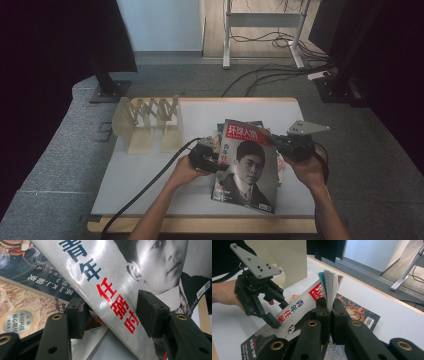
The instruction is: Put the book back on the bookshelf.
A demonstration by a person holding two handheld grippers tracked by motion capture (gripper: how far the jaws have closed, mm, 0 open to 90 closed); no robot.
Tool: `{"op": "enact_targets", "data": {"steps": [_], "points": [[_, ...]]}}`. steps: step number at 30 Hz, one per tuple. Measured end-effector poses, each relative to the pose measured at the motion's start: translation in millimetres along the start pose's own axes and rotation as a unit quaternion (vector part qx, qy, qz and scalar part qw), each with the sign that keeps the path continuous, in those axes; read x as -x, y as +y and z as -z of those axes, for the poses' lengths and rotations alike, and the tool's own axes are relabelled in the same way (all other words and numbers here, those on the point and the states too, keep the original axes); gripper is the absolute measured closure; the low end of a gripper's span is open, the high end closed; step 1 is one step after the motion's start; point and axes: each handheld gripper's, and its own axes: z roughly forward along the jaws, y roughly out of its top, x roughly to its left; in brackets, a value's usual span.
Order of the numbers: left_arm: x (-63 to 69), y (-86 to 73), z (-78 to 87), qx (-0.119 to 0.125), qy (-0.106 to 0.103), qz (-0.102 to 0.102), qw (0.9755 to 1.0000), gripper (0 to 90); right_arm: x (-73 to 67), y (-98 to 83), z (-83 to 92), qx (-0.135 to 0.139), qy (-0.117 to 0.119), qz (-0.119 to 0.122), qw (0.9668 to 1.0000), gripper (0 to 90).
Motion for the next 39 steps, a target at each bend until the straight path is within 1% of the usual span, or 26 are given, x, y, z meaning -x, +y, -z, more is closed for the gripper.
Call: {"op": "enact_targets", "data": {"steps": [3, 5, 10, 12, 13, 15, 22, 27, 30, 31, 35, 39], "points": [[-3.4, 1.0, 5.4, 0.002, -0.011, 0.015, 0.9998, 52.5, 0.0, 0.8, 0.5, 0.002, 0.001, -0.001, 1.0, 84.6], [-2.5, 2.2, 9.5, 0.007, -0.011, 0.011, 0.9999, 59.4, 0.4, 1.7, 1.4, 0.004, 0.002, -0.003, 1.0, 84.5], [5.4, 6.3, 18.1, 0.018, -0.002, -0.007, 0.9998, 69.6, 0.2, 4.1, 0.9, 0.004, -0.001, -0.002, 1.0, 83.8], [8.6, 8.5, 21.6, 0.018, 0.0, 0.001, 0.9998, 72.5, 0.3, 5.1, 1.0, 0.003, -0.003, -0.002, 1.0, 83.8], [9.9, 9.6, 23.1, 0.018, 0.002, 0.005, 0.9998, 73.4, 0.5, 5.6, 1.3, 0.003, -0.004, -0.001, 1.0, 83.8], [11.6, 11.6, 26.6, 0.02, 0.003, 0.006, 0.9998, 74.8, 1.2, 6.9, 2.3, 0.005, -0.005, -0.002, 1.0, 83.8], [13.3, 17.5, 40.9, 0.034, 0.003, 0.005, 0.9994, 79.4, 5.5, 11.9, 7.4, 0.013, -0.011, -0.005, 0.9998, 83.7], [15.6, 22.0, 52.9, 0.055, 0.006, -0.003, 0.9984, 81.8, 10.1, 15.9, 12.7, 0.024, -0.014, -0.012, 0.9995, 83.8], [17.3, 24.7, 60.1, 0.075, 0.002, -0.007, 0.9972, 83.0, 11.6, 19.0, 16.0, 0.031, -0.017, -0.012, 0.9993, 83.8], [17.7, 25.4, 61.4, 0.077, 0.003, -0.01, 0.997, 83.2, 11.9, 20.5, 17.2, 0.035, -0.018, -0.013, 0.9992, 83.9], [21.7, 30.6, 67.0, 0.086, 0.018, -0.024, 0.9958, 83.4, 12.0, 26.5, 20.4, 0.042, -0.022, -0.009, 0.9988, 83.9], [25.2, 35.2, 71.1, 0.102, 0.039, -0.039, 0.9933, 83.7, 11.1, 34.1, 24.0, 0.052, -0.029, -0.003, 0.9982, 83.8]]}}
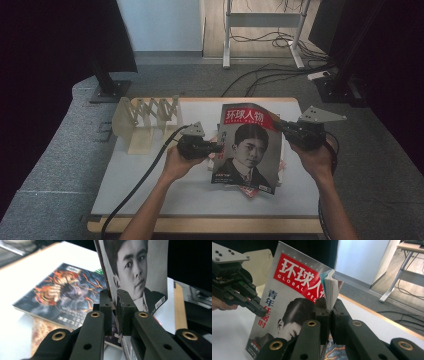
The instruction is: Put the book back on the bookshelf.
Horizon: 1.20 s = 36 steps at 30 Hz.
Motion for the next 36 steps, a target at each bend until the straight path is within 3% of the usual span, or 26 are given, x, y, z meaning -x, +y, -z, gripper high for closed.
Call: {"op": "enact_targets", "data": {"steps": [4, 9, 12, 18, 23, 28, 33, 36], "points": [[1.2, 2.6, 2.5, 0.02, 0.017, -0.013, 0.9996, 84.5, 1.3, 5.5, 3.4, 0.01, -0.005, -0.002, 0.9999, 83.5], [4.9, 4.7, 6.1, 0.054, 0.05, -0.038, 0.9966, 86.2, 2.7, 10.0, 6.7, 0.025, -0.013, -0.005, 0.9996, 83.5], [6.5, 3.3, 6.0, 0.056, 0.057, -0.047, 0.9957, 86.3, 2.7, 10.9, 8.1, 0.031, -0.013, -0.005, 0.9994, 83.2], [4.9, -4.1, 9.7, 0.06, 0.044, -0.046, 0.9962, 86.6, 3.7, 7.8, 9.5, 0.039, -0.004, -0.012, 0.9992, 81.8], [5.5, -7.7, 15.9, 0.048, 0.029, -0.052, 0.9971, 86.6, 1.4, 10.2, 11.0, 0.04, -0.001, -0.007, 0.9992, 81.7], [7.3, -14.0, 19.5, 0.052, 0.028, -0.057, 0.9966, 86.4, -2.5, 12.9, 9.5, 0.043, 0.0, -0.002, 0.9991, 83.0], [11.2, -14.3, 17.7, 0.069, 0.058, -0.076, 0.993, 87.2, -6.4, 16.0, 7.8, 0.043, -0.011, 0.011, 0.999, 84.1], [9.1, -13.2, 15.6, 0.076, 0.069, -0.077, 0.9917, 87.2, -4.9, 15.6, 8.0, 0.046, -0.015, 0.006, 0.9988, 84.2]]}}
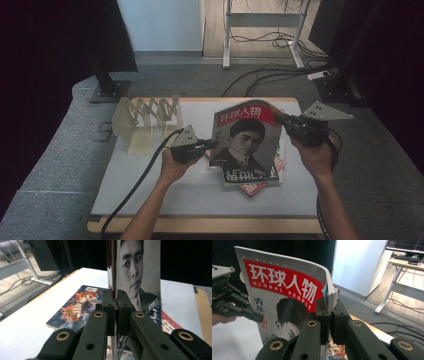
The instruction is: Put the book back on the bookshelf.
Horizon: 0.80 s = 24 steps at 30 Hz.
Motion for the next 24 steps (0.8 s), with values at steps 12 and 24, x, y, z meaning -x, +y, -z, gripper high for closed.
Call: {"op": "enact_targets", "data": {"steps": [12, 24], "points": [[-2.3, 2.7, 3.0, 0.023, -0.034, 0.027, 0.9988, 81.2, 1.5, -3.0, 3.2, 0.006, 0.01, -0.002, 0.9999, 83.7], [-5.5, 32.4, 3.3, -0.019, -0.048, 0.032, 0.9982, 72.4, 1.3, -3.6, 4.3, 0.006, 0.012, 0.001, 0.9999, 83.5]]}}
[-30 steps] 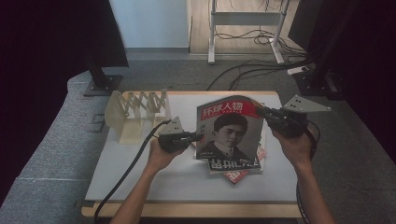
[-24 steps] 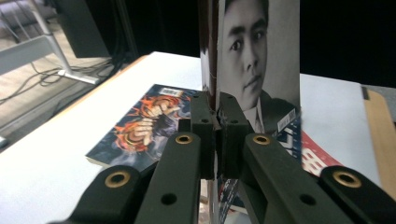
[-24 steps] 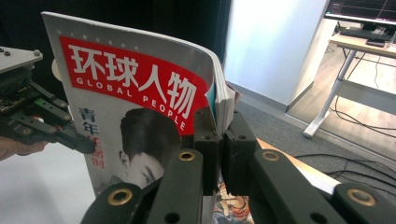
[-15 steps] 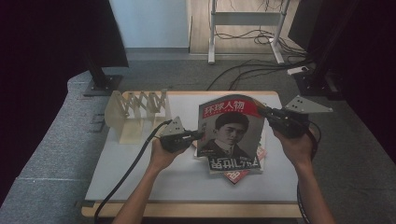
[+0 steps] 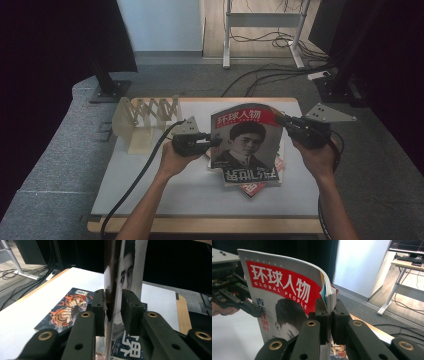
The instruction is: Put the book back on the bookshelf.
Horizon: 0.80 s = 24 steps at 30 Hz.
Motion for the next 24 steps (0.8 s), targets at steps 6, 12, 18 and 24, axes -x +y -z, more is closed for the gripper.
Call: {"op": "enact_targets", "data": {"steps": [6, 12, 18, 24], "points": [[-0.7, 18.9, 2.1, -0.003, 0.002, -0.004, 1.0, 69.1, -0.4, 0.0, 0.2, 0.0, 0.001, 0.001, 1.0, 83.3], [-2.3, 38.4, 3.9, 0.001, 0.002, -0.002, 1.0, 67.1, -0.6, -0.2, 0.3, 0.001, 0.004, 0.002, 1.0, 83.3], [-3.0, 58.1, 5.8, 0.006, 0.005, -0.012, 0.9999, 66.8, -0.6, -0.1, 0.4, 0.0, 0.006, 0.003, 1.0, 83.2], [-4.2, 72.7, 5.0, 0.006, 0.009, -0.017, 0.9998, 68.1, -0.9, 0.0, 0.6, -0.001, 0.01, 0.002, 1.0, 83.1]]}}
